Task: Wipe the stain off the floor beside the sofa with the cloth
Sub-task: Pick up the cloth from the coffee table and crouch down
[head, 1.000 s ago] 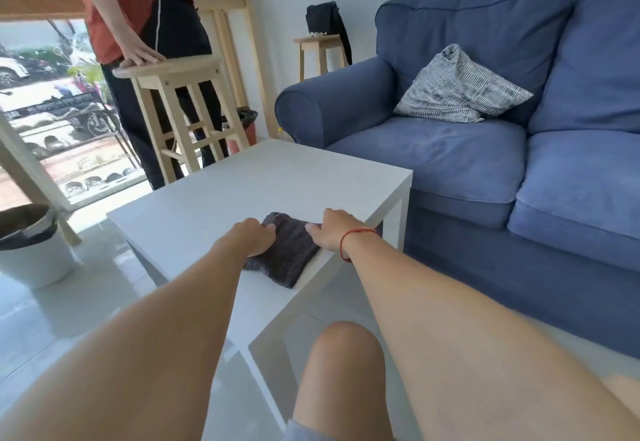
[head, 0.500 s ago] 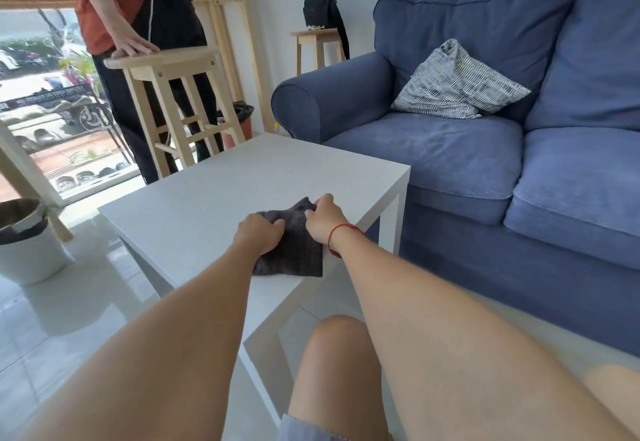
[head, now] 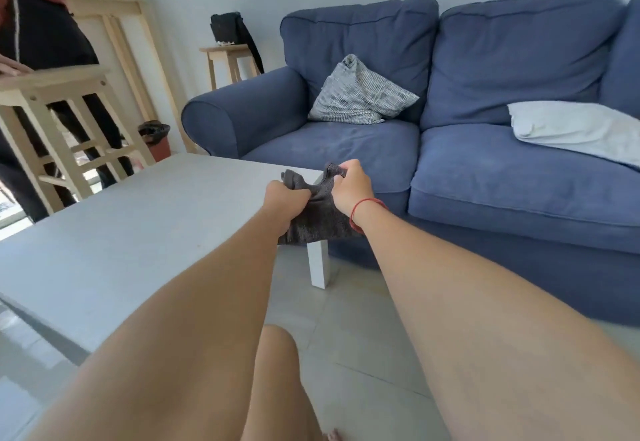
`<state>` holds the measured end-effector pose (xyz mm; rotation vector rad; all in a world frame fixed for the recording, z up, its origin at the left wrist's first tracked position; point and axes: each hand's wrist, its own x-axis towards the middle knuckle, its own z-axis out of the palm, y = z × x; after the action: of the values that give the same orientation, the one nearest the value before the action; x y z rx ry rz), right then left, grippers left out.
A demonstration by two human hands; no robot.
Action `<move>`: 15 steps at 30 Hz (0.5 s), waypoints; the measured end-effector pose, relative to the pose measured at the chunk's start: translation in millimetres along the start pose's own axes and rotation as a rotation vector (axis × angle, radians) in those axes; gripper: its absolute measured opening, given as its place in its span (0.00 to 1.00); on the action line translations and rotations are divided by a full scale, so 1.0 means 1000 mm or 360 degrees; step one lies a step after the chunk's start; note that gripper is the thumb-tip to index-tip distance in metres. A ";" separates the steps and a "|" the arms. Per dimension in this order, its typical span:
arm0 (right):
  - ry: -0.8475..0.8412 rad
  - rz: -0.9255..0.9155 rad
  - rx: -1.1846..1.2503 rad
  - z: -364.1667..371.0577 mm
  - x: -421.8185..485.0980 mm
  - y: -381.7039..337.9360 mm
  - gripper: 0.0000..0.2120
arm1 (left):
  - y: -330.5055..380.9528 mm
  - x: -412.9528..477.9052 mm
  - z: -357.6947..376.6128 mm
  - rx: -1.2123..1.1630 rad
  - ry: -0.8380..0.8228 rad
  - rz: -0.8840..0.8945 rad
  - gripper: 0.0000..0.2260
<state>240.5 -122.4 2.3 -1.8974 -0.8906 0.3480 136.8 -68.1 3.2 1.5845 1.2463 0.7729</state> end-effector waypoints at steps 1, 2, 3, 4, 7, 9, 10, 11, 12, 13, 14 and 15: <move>0.0041 0.0048 0.0001 -0.012 0.001 0.013 0.14 | 0.003 -0.003 0.016 0.0002 -0.0037 0.0029 0.03; 0.0081 0.0102 -0.0005 -0.023 0.001 0.028 0.14 | 0.004 -0.006 0.034 0.0029 -0.0083 0.0075 0.05; 0.0115 0.0151 -0.0015 -0.033 0.001 0.043 0.15 | 0.004 -0.009 0.050 0.0083 -0.0138 0.0130 0.02; 0.0141 0.0185 -0.0023 -0.042 0.003 0.056 0.15 | 0.003 -0.009 0.067 0.0125 -0.0192 0.0149 0.06; 0.0193 0.0289 -0.0043 -0.063 0.008 0.093 0.15 | -0.004 -0.011 0.114 0.0168 -0.0274 0.0045 0.18; 0.0222 0.0349 -0.0056 -0.069 0.013 0.120 0.14 | -0.015 -0.010 0.146 0.0142 -0.0373 -0.0004 0.21; 0.0231 0.0384 -0.0066 -0.070 0.016 0.135 0.13 | -0.023 -0.009 0.161 0.0108 -0.0418 -0.0028 0.21; 0.0239 0.0428 -0.0072 -0.070 0.017 0.150 0.13 | -0.031 -0.010 0.173 0.0105 -0.0449 -0.0041 0.21; 0.0243 0.0482 -0.0071 -0.070 0.019 0.166 0.12 | -0.040 -0.008 0.186 0.0098 -0.0483 -0.0066 0.19; 0.0237 0.0538 -0.0071 -0.068 0.019 0.180 0.12 | -0.049 -0.006 0.196 0.0111 -0.0521 -0.0102 0.18; 0.0225 0.0586 -0.0068 -0.066 0.020 0.194 0.12 | -0.059 -0.003 0.206 0.0122 -0.0560 -0.0142 0.16; 0.0220 0.0618 -0.0060 -0.065 0.021 0.207 0.12 | -0.067 0.001 0.215 0.0121 -0.0577 -0.0170 0.13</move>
<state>382.4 -203.4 -142.6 -2.1000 -0.4369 0.4272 304.4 -126.7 -136.0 1.6181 1.0920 0.3532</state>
